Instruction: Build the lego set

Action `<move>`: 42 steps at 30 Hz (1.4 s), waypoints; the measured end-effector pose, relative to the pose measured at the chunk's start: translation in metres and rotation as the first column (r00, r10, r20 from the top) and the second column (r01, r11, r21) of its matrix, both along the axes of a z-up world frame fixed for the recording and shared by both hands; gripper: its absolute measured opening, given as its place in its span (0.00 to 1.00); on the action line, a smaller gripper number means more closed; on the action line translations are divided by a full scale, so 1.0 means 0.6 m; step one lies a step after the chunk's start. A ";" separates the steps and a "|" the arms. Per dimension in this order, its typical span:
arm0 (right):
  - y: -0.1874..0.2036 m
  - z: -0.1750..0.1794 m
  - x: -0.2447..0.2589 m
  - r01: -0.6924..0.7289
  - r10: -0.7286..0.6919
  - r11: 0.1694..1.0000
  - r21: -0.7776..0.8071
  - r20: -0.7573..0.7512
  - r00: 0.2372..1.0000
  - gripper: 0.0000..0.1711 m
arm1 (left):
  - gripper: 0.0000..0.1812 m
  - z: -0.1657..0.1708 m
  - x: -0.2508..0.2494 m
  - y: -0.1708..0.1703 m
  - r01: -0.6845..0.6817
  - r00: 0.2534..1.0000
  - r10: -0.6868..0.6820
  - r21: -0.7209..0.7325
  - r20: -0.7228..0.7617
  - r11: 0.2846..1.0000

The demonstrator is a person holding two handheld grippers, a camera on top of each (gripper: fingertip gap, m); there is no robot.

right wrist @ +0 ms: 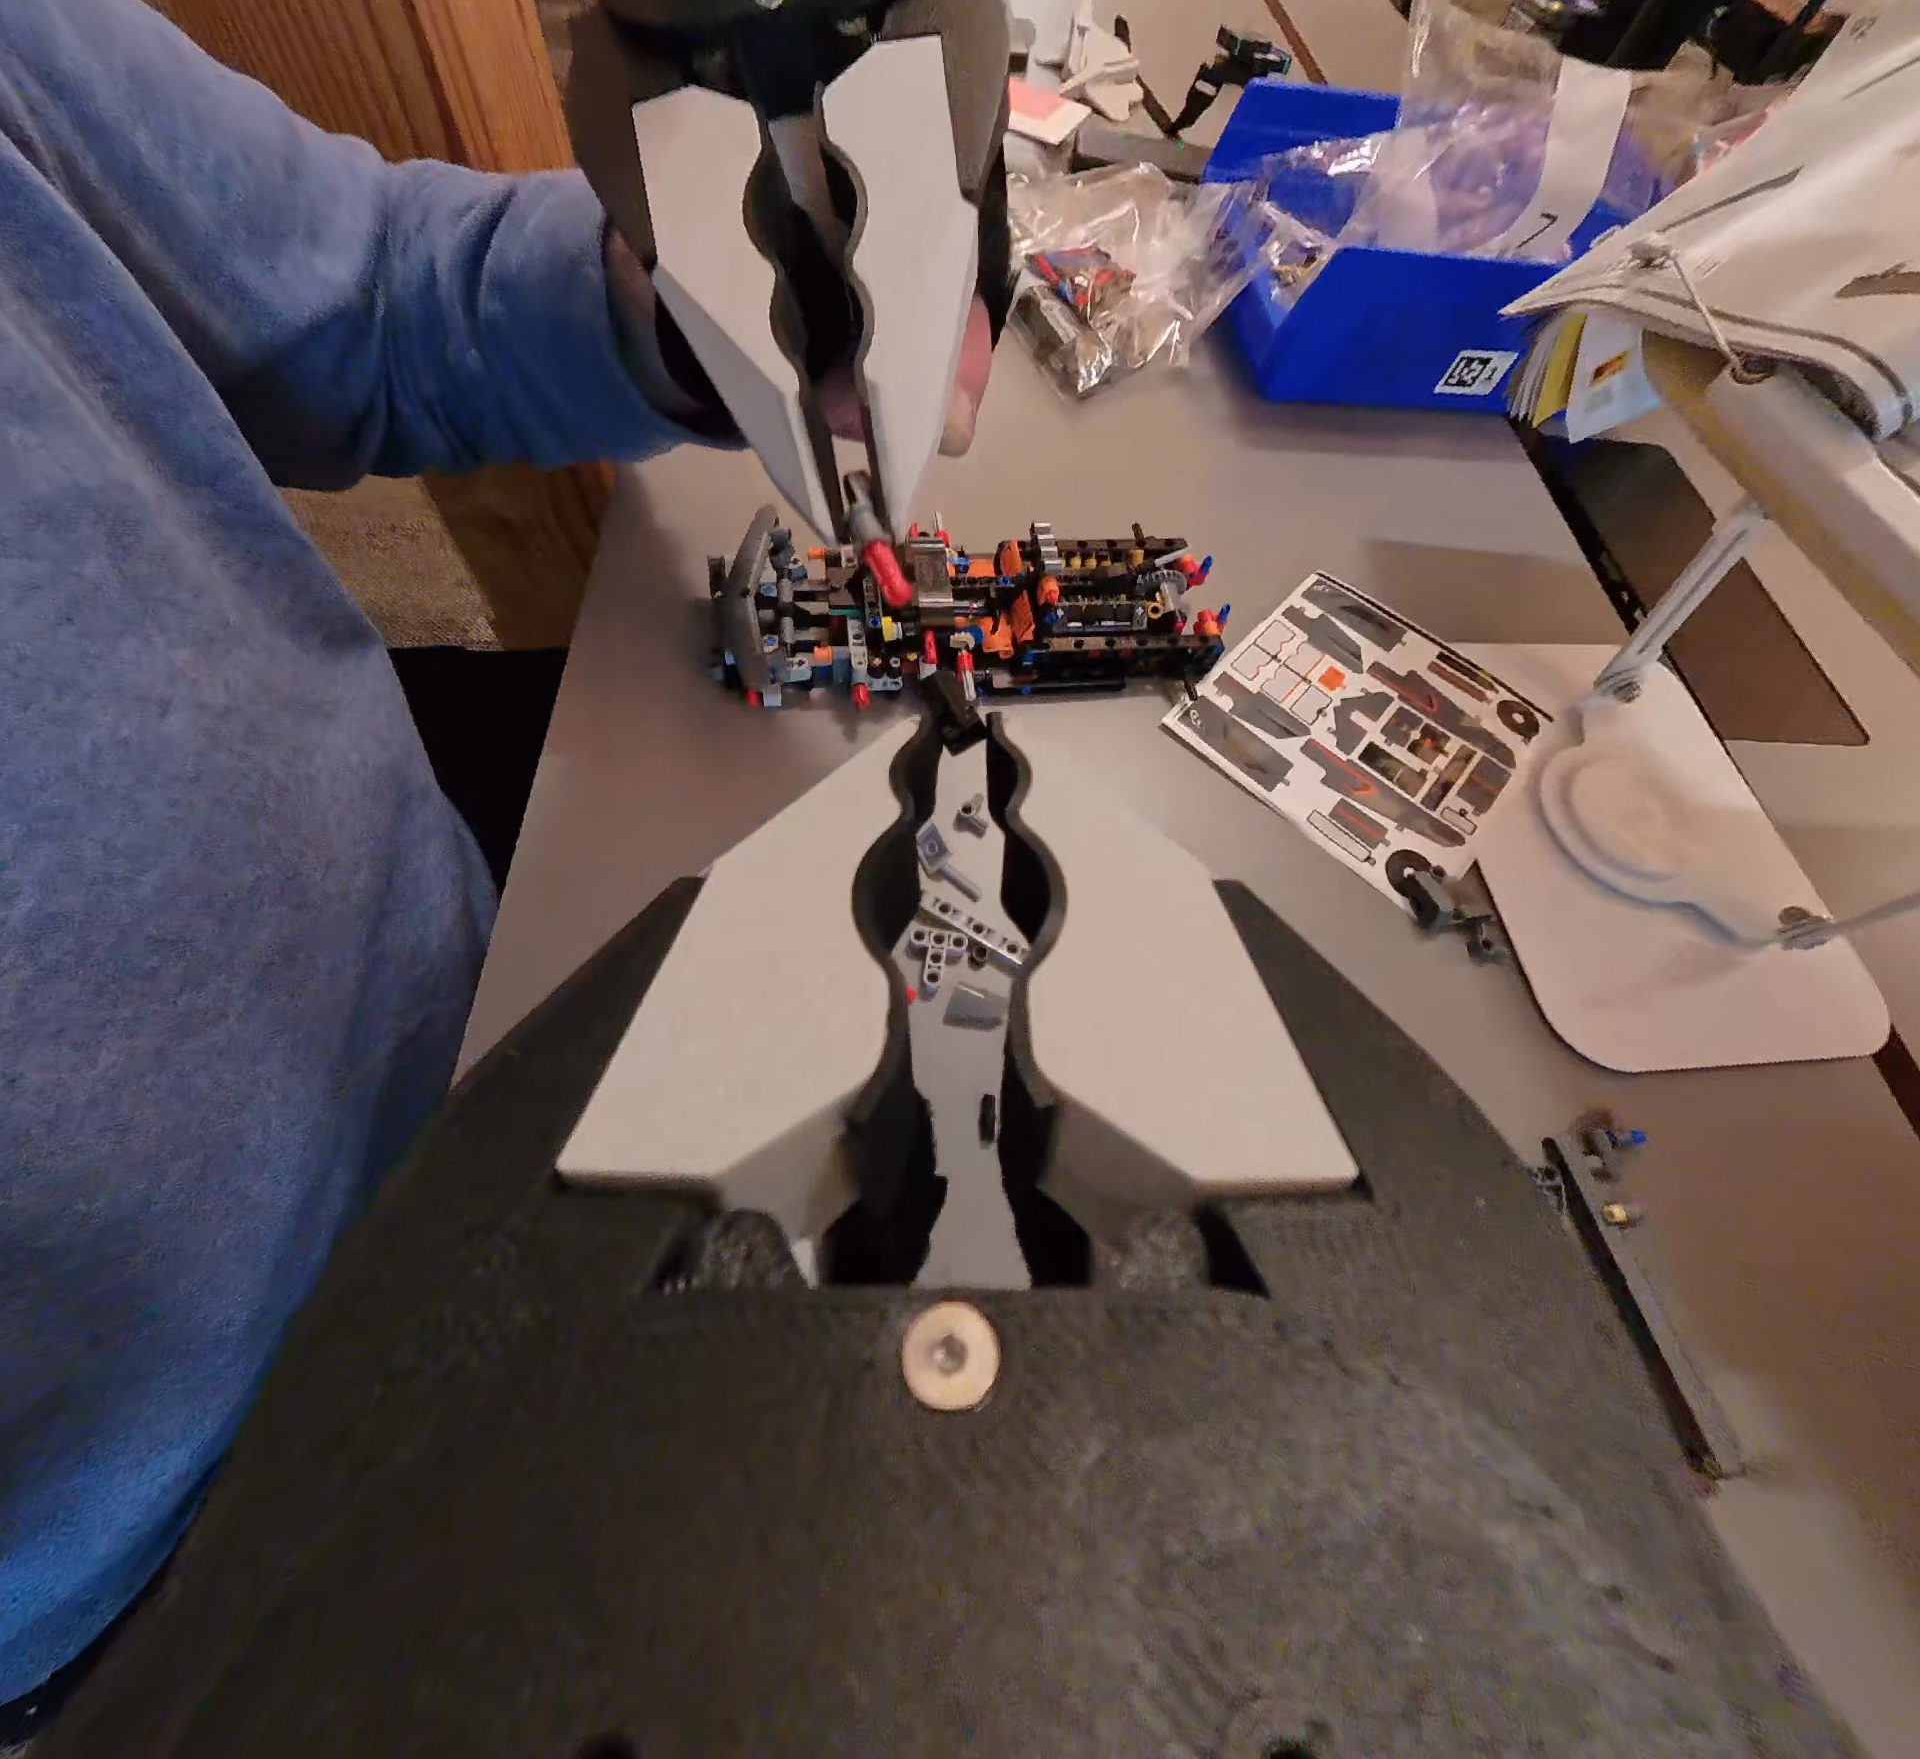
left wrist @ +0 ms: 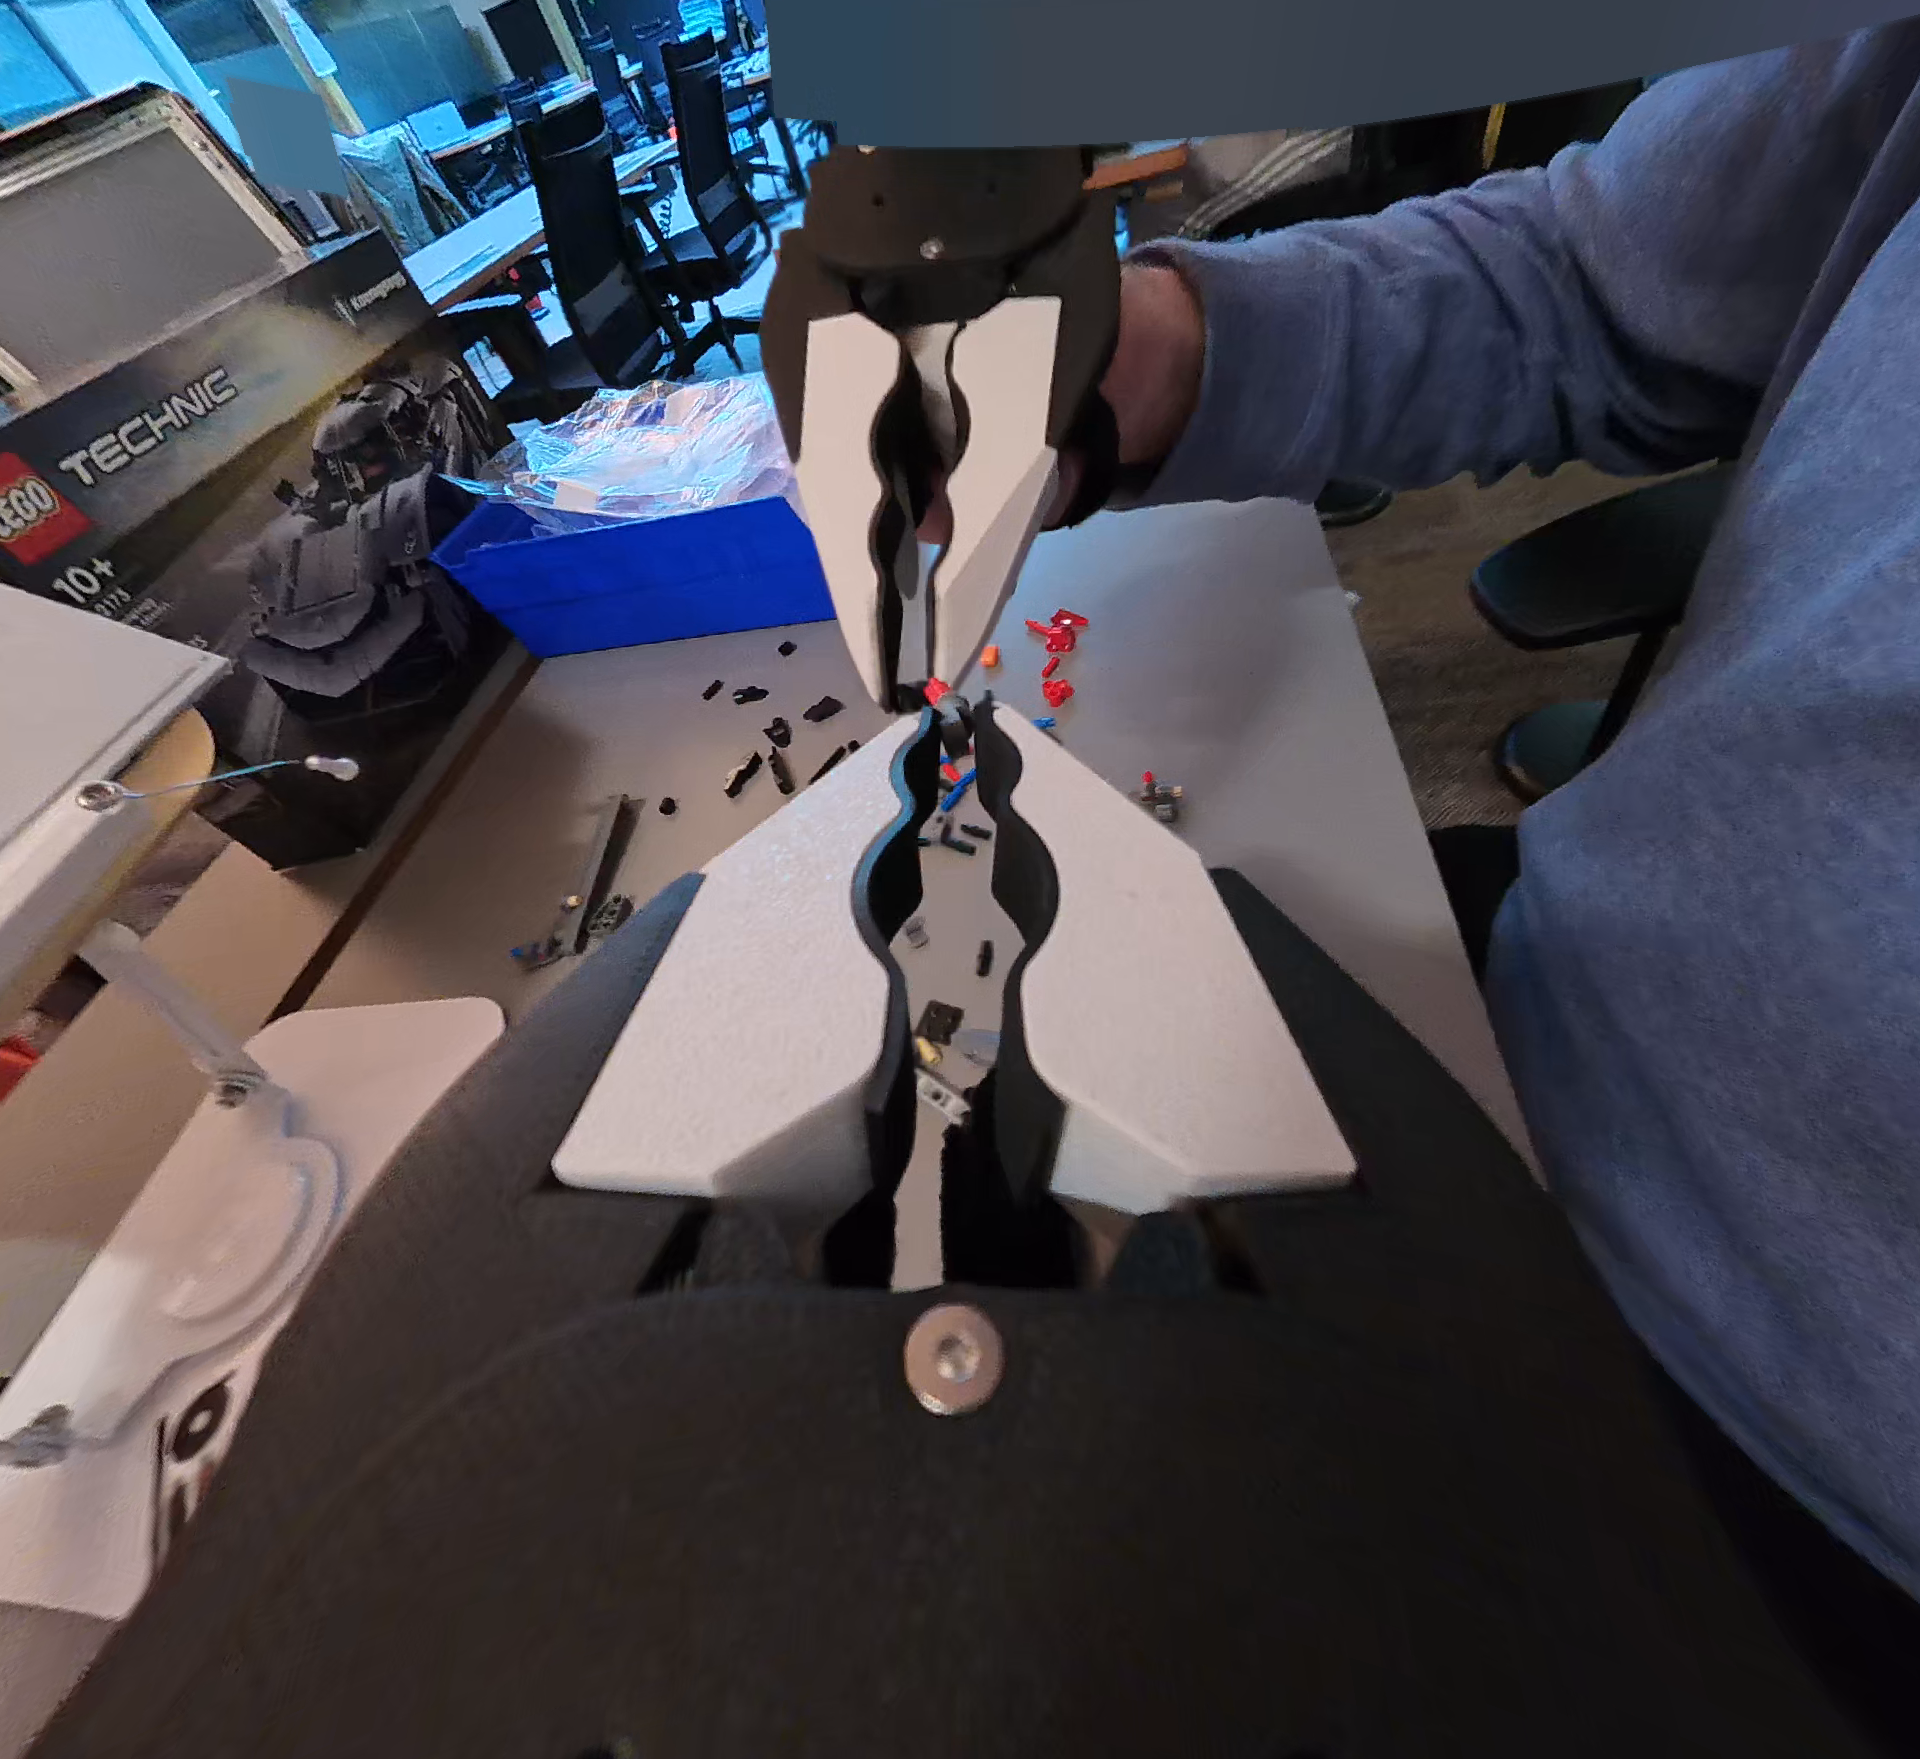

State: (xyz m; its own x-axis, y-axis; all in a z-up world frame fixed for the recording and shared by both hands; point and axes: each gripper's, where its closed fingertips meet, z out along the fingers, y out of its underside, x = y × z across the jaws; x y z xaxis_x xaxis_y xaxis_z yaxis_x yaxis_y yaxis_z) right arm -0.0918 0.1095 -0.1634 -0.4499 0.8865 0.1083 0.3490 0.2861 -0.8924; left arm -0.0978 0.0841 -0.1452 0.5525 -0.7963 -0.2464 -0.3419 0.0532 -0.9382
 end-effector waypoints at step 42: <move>0.000 0.001 0.004 0.007 -0.025 0.995 0.096 0.195 0.980 0.03 | 0.02 -0.011 0.011 0.018 -0.060 0.965 0.073 0.058 -0.252 0.996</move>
State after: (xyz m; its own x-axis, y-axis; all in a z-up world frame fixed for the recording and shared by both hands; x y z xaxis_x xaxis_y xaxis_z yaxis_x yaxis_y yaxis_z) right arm -0.0894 0.1097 -0.1629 -0.4566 0.8837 0.1032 0.5198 0.3591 -0.7752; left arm -0.0913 0.0948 -0.1519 0.5179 -0.7430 -0.4239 -0.5729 0.0667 -0.8169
